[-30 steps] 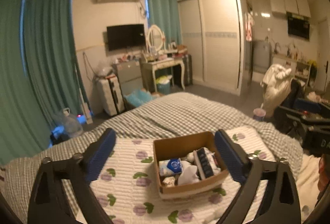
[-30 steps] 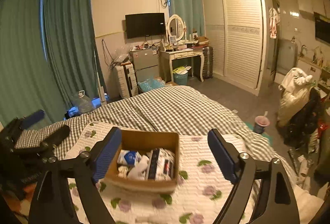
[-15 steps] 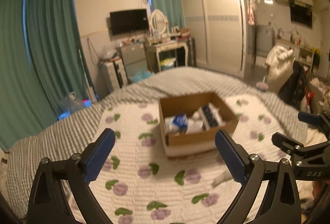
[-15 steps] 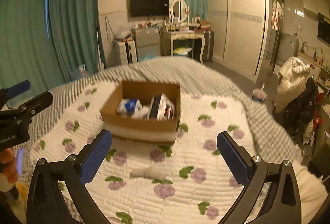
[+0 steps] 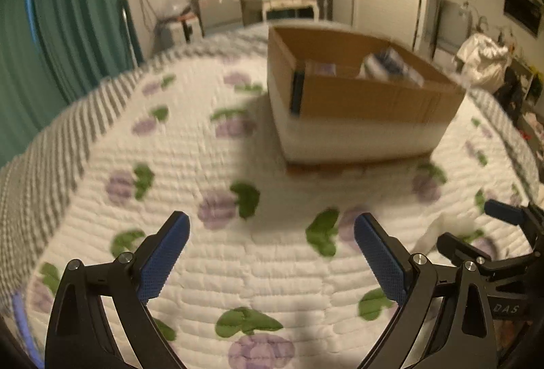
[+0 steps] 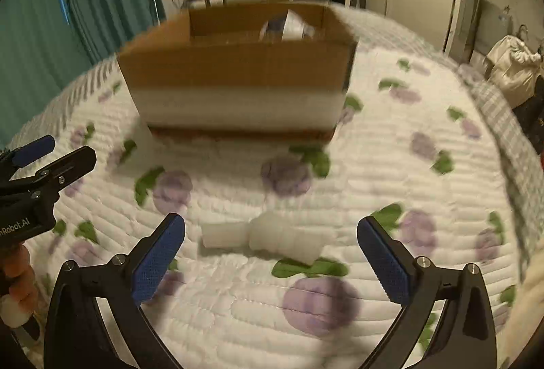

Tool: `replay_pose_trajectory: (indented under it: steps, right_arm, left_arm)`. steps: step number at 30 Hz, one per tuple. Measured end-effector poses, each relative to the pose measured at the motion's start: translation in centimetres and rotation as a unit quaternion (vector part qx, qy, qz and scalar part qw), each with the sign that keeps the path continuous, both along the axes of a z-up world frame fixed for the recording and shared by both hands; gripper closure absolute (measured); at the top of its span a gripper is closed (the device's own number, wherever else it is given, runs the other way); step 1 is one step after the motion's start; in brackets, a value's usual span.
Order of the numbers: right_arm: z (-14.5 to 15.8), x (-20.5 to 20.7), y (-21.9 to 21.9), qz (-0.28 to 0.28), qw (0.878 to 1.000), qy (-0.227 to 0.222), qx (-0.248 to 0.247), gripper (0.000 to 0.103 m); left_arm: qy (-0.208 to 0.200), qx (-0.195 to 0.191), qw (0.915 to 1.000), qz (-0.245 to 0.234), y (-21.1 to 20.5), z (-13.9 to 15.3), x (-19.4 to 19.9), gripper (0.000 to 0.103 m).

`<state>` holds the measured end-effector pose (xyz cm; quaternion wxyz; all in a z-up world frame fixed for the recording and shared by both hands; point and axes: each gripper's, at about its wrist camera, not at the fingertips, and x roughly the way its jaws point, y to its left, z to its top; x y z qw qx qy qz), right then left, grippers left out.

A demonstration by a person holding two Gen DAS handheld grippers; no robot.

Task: Organize soft objects
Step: 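Grasp the white plastic cup-like piece with the right tool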

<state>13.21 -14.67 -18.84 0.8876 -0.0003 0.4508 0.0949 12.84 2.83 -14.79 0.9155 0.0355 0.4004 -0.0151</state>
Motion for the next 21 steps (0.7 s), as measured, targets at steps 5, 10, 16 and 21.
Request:
replay_pose_trajectory:
  steps: [5,10,16,21]
  right_arm:
    - [-1.8,0.9,0.1,0.008,0.999,0.028,0.014,0.019]
    - [-2.2,1.0,0.3,0.018,0.999,0.034,0.020,0.038]
    - [-2.1,1.1,0.2,0.023,0.998,0.035,0.039,0.073]
    - [-1.8,1.7,0.4,0.030,0.998,0.040,0.049,0.074]
  left_arm:
    - [0.038,0.007,0.9992,-0.006,-0.7,-2.4,-0.1,0.004]
    - [0.044,0.015,0.9989,-0.012,-1.3,-3.1,-0.3,0.004]
    - [0.057,0.005,0.9983,-0.010,-1.0,-3.6,-0.1,0.004]
    - [0.060,0.000,0.9982,-0.008,-0.8,-3.6,0.0,0.004]
